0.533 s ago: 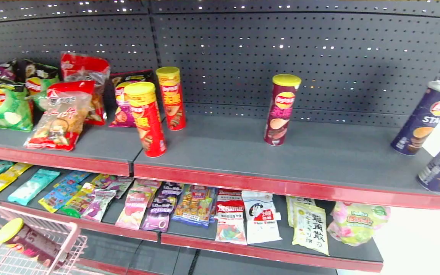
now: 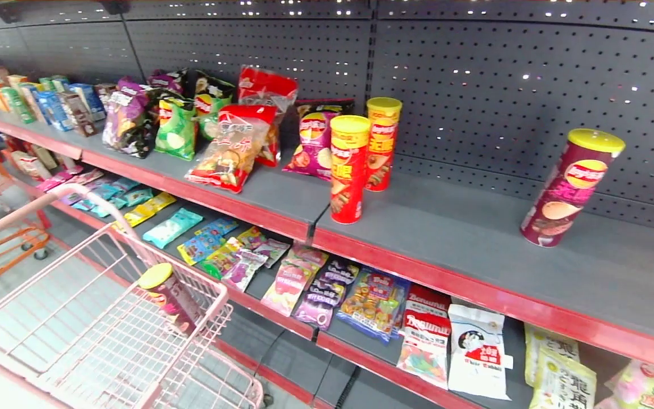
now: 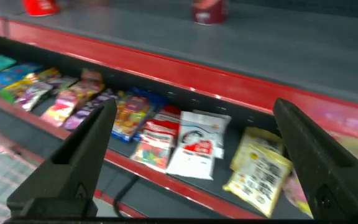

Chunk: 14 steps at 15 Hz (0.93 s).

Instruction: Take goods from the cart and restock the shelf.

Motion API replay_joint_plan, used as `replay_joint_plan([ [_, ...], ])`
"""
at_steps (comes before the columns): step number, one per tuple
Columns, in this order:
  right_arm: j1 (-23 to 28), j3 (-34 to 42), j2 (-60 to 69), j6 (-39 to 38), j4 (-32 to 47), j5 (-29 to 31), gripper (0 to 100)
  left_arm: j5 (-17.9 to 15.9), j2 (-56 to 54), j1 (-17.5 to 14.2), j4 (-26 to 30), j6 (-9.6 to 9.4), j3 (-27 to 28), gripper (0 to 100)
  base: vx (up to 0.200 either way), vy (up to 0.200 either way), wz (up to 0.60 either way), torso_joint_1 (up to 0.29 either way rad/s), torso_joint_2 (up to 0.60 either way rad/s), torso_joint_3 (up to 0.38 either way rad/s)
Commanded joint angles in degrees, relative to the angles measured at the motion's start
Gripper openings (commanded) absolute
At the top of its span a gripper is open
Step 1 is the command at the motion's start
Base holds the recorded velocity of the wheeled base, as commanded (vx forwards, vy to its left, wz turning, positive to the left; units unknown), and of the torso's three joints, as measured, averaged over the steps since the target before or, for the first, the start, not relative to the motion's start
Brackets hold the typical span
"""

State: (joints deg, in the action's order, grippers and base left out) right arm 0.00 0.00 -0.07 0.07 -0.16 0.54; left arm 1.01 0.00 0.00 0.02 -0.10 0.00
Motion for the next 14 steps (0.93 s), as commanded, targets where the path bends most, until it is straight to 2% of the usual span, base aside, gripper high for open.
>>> replay_joint_plan([
  [1, 0.00, 0.00, -0.01, 0.10, -0.02, -0.01, 100, 0.04, 0.00, 0.00, -0.02, 0.01, 0.00, 100, 0.000, 0.000, 0.60, 0.002, 0.01, 0.002],
  [4, 0.00, 0.00, -0.01, 0.01, -0.02, -0.01, 100, 0.04, 0.00, 0.00, -0.02, 0.01, 0.00, 100, 0.000, 0.000, 0.60, 0.001, 0.00, 0.005],
  [9, 0.00, 0.00, -0.01, 0.01, -0.02, -0.01, 100, 0.04, 0.00, 0.00, -0.02, 0.01, 0.00, 100, 0.000, 0.000, 0.00, -0.009, 0.01, 0.011],
  [14, 0.00, 0.00, -0.01, 0.01, -0.02, -0.01, 100, 0.04, 0.00, 0.00, -0.02, 0.01, 0.00, 100, 0.000, 0.000, 0.00, -0.140, 0.33, 0.186],
])
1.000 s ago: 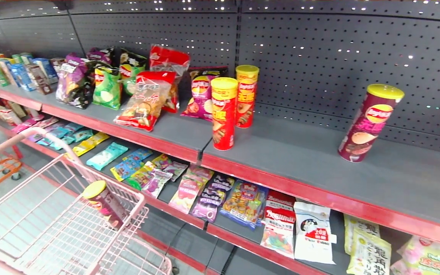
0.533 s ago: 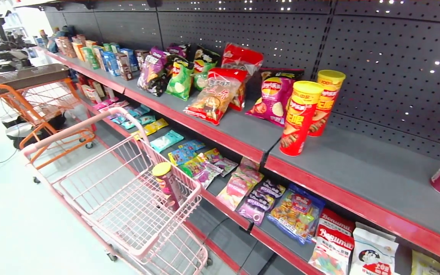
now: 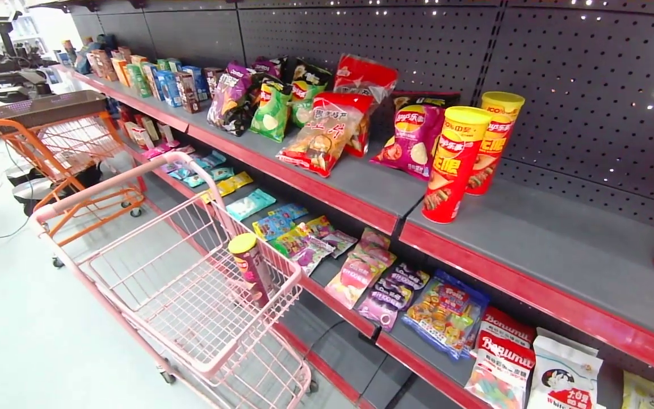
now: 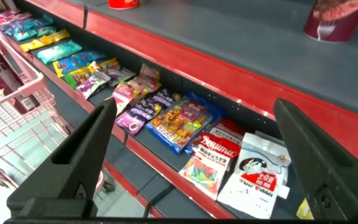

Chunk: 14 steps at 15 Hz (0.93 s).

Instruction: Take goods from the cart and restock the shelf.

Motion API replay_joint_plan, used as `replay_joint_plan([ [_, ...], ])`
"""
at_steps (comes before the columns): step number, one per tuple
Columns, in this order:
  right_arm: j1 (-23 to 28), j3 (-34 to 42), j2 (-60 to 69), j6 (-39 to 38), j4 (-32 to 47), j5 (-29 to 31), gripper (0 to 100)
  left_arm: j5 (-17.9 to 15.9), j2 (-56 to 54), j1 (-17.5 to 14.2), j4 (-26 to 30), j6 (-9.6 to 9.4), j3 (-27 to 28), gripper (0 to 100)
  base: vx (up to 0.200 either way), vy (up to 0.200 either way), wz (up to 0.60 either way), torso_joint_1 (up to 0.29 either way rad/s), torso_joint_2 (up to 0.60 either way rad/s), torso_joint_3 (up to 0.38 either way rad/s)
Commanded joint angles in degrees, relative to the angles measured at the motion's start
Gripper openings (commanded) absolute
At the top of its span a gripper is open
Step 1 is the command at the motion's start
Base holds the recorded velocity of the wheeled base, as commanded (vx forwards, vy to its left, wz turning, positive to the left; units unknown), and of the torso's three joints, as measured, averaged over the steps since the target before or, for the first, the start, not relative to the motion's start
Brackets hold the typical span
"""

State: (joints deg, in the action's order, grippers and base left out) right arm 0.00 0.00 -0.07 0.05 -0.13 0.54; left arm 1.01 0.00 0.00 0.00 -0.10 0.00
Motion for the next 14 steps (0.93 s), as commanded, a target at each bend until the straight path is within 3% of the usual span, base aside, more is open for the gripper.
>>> replay_joint_plan([
  [1, 0.00, 0.00, -0.01, -0.05, -0.04, 0.08, 100, 0.04, 0.00, 0.00, 0.00, 0.01, 0.00, 100, 0.000, 0.000, 0.00, -0.134, 0.35, 0.207],
  [8, 0.00, 0.00, -0.01, -0.14, -0.04, 0.08, 100, -0.05, 0.00, 0.00, 0.00, 0.10, 0.00, 100, 0.000, 0.000, 0.00, -0.160, 0.40, 0.240],
  [14, 0.00, 0.00, -0.01, -0.14, -0.04, 0.08, 100, -0.13, 0.09, 0.00, 0.00, 0.01, 0.00, 100, 0.000, 0.000, 0.00, -0.186, 0.54, 0.343],
])
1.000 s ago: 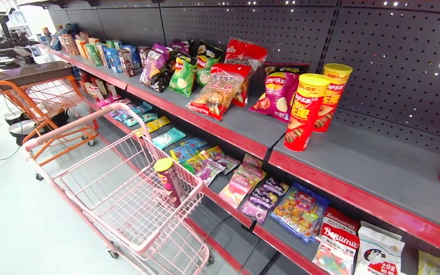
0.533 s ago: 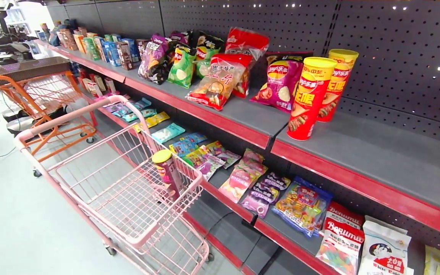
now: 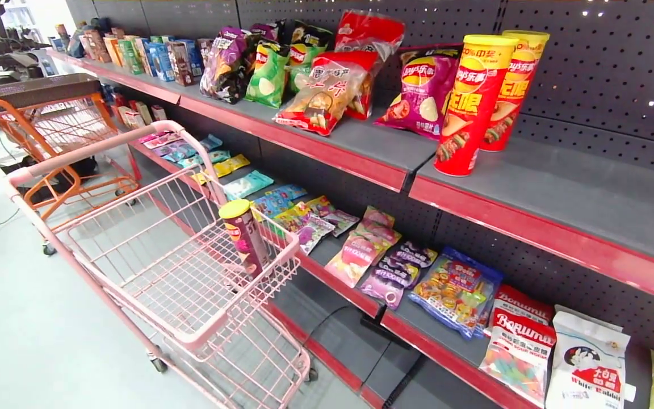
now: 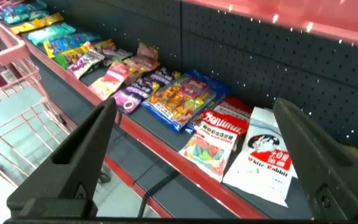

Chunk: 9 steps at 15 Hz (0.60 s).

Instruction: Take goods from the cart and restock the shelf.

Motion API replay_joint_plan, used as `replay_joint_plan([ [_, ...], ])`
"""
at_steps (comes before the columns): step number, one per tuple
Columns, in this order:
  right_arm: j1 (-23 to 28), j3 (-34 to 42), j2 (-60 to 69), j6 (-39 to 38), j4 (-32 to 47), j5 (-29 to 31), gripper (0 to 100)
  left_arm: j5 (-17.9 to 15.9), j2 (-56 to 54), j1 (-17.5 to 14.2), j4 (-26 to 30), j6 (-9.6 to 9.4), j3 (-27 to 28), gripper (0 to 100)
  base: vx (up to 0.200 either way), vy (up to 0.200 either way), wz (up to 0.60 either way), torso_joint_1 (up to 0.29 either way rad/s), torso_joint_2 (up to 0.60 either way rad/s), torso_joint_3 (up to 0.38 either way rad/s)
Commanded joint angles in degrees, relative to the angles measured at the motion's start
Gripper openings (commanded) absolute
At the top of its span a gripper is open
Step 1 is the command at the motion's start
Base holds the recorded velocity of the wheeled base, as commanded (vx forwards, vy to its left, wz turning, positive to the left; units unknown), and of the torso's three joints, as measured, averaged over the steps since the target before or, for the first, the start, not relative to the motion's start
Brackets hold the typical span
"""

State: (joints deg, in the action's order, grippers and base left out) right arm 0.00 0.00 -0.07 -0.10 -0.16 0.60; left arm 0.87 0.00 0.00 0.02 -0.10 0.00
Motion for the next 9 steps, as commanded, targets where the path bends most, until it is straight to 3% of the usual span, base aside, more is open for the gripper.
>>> replay_joint_plan([
  [1, 0.00, 0.00, -0.01, 0.01, -0.02, 0.02, 100, 0.01, 0.09, 0.00, -0.02, 0.01, 0.09, 100, 0.000, 0.000, 0.00, -0.178, 0.54, 0.354],
  [4, 0.00, 0.00, -0.01, 0.10, -0.02, 0.02, 100, 0.01, 0.09, 0.00, -0.02, 0.27, 0.09, 100, 0.000, 0.000, 0.00, -0.139, 0.47, 0.320],
  [8, 0.00, 0.00, -0.01, 0.10, -0.02, 0.02, 100, -0.34, 0.26, 0.00, -0.02, -0.08, 0.26, 100, 0.000, 0.000, 0.00, -0.027, 0.10, 0.066],
  [9, 0.00, 0.00, -0.01, -0.08, -0.02, 0.02, 100, -1.39, 5.98, 1.14, -0.29, 0.54, 9.58, 100, 0.000, 0.000, 0.00, 0.000, 0.00, 0.000],
])
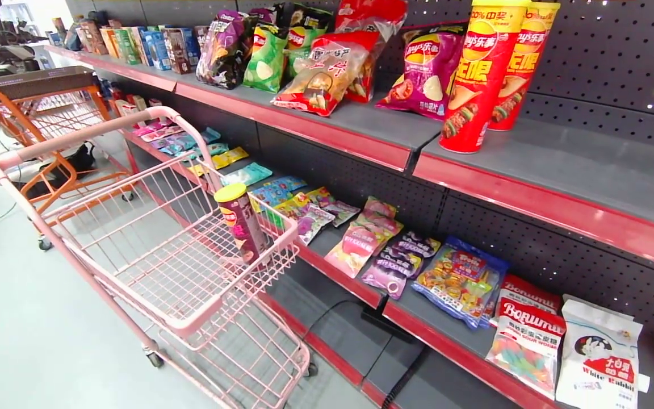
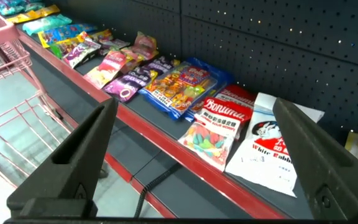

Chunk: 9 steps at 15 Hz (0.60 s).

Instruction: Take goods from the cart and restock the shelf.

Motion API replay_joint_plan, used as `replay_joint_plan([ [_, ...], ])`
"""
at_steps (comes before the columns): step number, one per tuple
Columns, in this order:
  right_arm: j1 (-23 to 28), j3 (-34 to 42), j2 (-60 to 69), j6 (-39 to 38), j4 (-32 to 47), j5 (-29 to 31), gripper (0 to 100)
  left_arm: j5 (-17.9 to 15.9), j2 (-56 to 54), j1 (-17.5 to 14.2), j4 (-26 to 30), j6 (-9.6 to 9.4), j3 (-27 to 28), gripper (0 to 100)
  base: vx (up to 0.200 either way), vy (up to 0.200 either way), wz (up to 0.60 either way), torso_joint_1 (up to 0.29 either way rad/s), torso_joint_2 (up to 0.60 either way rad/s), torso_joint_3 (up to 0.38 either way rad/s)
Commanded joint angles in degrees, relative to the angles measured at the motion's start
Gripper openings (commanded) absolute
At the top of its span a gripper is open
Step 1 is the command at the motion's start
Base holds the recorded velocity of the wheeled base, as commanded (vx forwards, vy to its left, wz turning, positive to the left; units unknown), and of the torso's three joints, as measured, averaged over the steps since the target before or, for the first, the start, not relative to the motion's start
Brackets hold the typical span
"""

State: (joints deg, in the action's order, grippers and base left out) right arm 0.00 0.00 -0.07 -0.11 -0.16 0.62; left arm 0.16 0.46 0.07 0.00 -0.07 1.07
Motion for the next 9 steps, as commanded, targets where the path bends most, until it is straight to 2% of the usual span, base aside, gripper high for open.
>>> replay_joint_plan([
  [1, 0.00, 0.00, -0.01, -0.07, -0.02, 0.08, 100, 0.02, 18.78, 2.65, -0.44, 6.31, 21.52, 100, 0.000, 0.000, 0.00, 0.000, 0.00, 0.000],
  [2, 0.00, 0.00, -0.01, -0.07, -0.02, 0.08, 100, 0.28, 29.07, 2.65, -1.14, 13.96, 33.12, 100, 0.000, 0.000, 0.00, 0.000, 0.00, 0.000],
  [3, 0.00, 0.00, -0.01, 0.11, -0.02, -0.01, 100, 0.37, 38.30, 2.48, -1.58, 16.86, 41.03, 100, 0.000, 0.000, 0.00, 0.000, 0.00, 0.000],
  [4, 0.00, 0.00, -0.01, 0.11, -0.02, -0.01, 100, 0.19, 44.62, 2.56, -2.37, 15.54, 43.58, 100, 0.000, 0.000, 0.00, 0.000, 0.00, 0.000],
  [5, 0.00, 0.00, -0.01, 0.11, -0.02, -0.01, 100, 0.19, 44.62, 2.56, -2.37, 15.54, 43.58, 100, 0.000, 0.000, 0.00, 0.000, 0.00, 0.000],
  [6, 0.00, 0.00, -0.01, -0.15, -0.02, 0.08, 100, 0.28, 57.72, 2.21, -7.82, 7.19, 43.49, 100, 0.000, 0.000, 0.00, 0.000, 0.00, 0.000],
  [8, 0.00, 0.00, -0.01, -0.07, -0.02, 0.08, 100, -0.95, 72.13, 0.45, -20.74, 6.93, 43.22, 100, 0.000, 0.000, 0.00, 0.000, 0.00, 0.000],
  [9, 0.00, 0.00, -0.01, -0.07, -0.02, 0.08, 100, -4.29, 78.29, 0.45, -28.21, 6.93, 43.05, 100, 0.000, 0.000, 0.00, 0.000, 0.00, 0.000],
])
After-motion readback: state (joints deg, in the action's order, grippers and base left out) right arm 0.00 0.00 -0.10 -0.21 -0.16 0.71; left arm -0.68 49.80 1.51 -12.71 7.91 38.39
